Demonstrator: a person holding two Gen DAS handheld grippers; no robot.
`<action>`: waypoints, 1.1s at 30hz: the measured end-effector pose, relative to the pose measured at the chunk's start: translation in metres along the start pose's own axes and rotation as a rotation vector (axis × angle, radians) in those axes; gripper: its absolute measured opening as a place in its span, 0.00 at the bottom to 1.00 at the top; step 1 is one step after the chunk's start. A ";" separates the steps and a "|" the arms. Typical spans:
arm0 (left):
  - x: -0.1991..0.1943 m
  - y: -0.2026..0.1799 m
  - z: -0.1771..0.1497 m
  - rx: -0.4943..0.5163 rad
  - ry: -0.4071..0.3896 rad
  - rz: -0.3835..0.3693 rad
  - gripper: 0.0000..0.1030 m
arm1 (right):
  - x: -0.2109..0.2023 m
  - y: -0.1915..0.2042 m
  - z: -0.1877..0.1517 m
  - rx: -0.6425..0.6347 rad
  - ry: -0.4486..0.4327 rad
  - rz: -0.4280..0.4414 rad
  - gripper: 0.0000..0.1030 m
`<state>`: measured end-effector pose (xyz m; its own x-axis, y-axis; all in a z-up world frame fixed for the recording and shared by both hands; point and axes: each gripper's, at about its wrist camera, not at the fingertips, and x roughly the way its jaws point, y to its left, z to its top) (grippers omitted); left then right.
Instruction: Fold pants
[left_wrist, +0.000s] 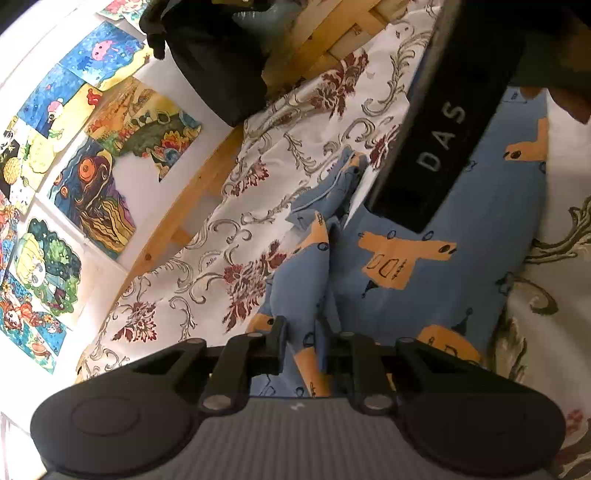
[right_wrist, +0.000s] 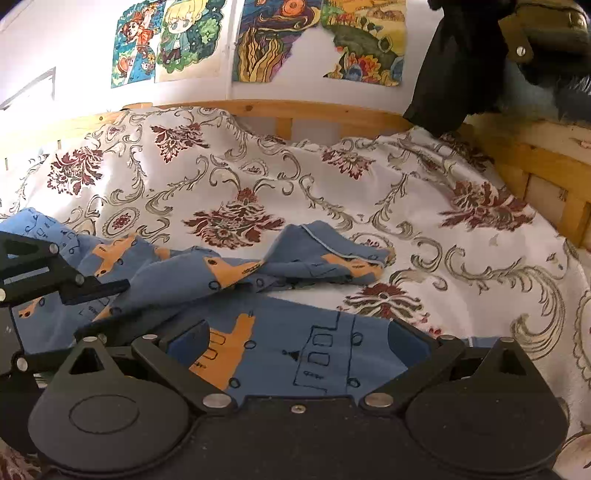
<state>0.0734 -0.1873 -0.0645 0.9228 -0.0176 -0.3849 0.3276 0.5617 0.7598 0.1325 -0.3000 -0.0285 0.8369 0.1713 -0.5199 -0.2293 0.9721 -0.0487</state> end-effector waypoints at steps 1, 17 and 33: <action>-0.002 -0.001 0.000 0.009 -0.011 -0.002 0.19 | 0.001 -0.001 0.000 0.010 0.005 0.003 0.99; 0.000 0.073 -0.017 -0.396 0.003 -0.413 0.03 | 0.031 -0.034 0.054 0.119 0.104 0.260 0.92; -0.001 0.079 -0.019 -0.371 -0.054 -0.459 0.04 | 0.188 -0.052 0.127 0.337 0.455 0.236 0.00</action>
<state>0.0945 -0.1273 -0.0138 0.7155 -0.3634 -0.5966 0.6119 0.7380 0.2844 0.3651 -0.2983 -0.0159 0.4697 0.3750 -0.7992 -0.1503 0.9260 0.3462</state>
